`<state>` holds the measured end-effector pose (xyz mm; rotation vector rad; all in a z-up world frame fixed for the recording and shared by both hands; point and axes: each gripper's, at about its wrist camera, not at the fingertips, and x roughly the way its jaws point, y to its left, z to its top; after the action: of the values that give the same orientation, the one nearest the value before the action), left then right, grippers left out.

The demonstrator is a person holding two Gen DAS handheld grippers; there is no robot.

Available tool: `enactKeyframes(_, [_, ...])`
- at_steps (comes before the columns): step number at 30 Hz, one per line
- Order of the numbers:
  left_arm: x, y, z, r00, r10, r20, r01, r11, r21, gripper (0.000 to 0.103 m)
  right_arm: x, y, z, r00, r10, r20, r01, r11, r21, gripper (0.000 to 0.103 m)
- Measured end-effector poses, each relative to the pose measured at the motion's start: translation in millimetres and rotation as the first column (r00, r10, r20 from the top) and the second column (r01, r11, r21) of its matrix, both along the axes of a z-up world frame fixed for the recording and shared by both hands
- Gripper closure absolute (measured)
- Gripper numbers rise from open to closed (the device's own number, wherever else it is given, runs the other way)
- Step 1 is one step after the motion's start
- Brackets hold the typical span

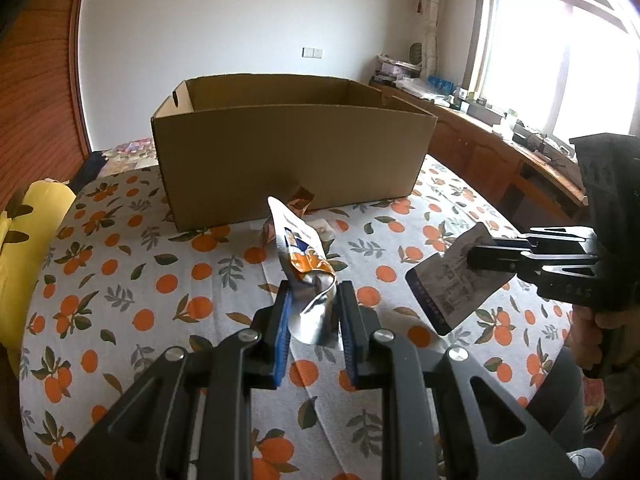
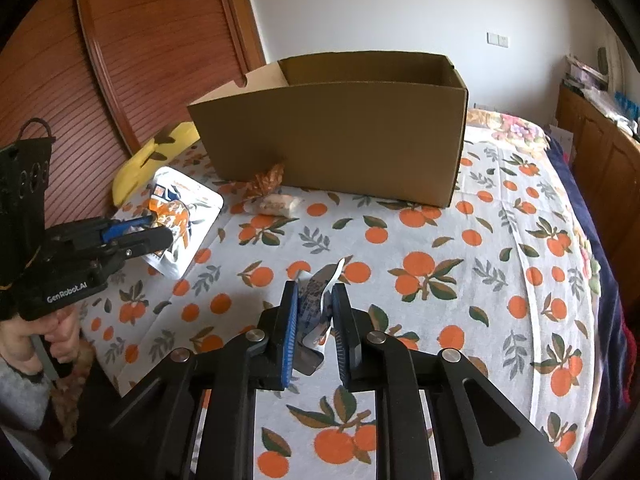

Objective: Organize snacks
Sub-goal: 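Lift both held packets and carry them over the cardboard box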

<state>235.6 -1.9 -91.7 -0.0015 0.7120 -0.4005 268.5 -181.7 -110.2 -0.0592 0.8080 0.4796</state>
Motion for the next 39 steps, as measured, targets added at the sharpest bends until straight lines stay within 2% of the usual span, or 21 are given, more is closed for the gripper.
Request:
enactKeyframes(25, [0, -6, 36, 0.996, -0.028, 0.083, 0.026, 1.000, 0.017, 0.084, -6, 0, 33, 0.997, 0.003, 0.082, -0.001, 0.999, -0.032, 0.089])
enactKeyframes(33, [4, -3, 61, 0.988, -0.028, 0.154, 0.027, 1.000, 0.003, 0.084, -3, 0, 53, 0.993, 0.010, 0.119, -0.004, 0.999, -0.048, 0.088])
enactKeyframes(39, [22, -6, 85, 0.976, -0.051, 0.210, 0.052, 0.999, 0.004, 0.084, 3, 3, 76, 0.987, 0.015, 0.162, -0.002, 0.997, -0.076, 0.088])
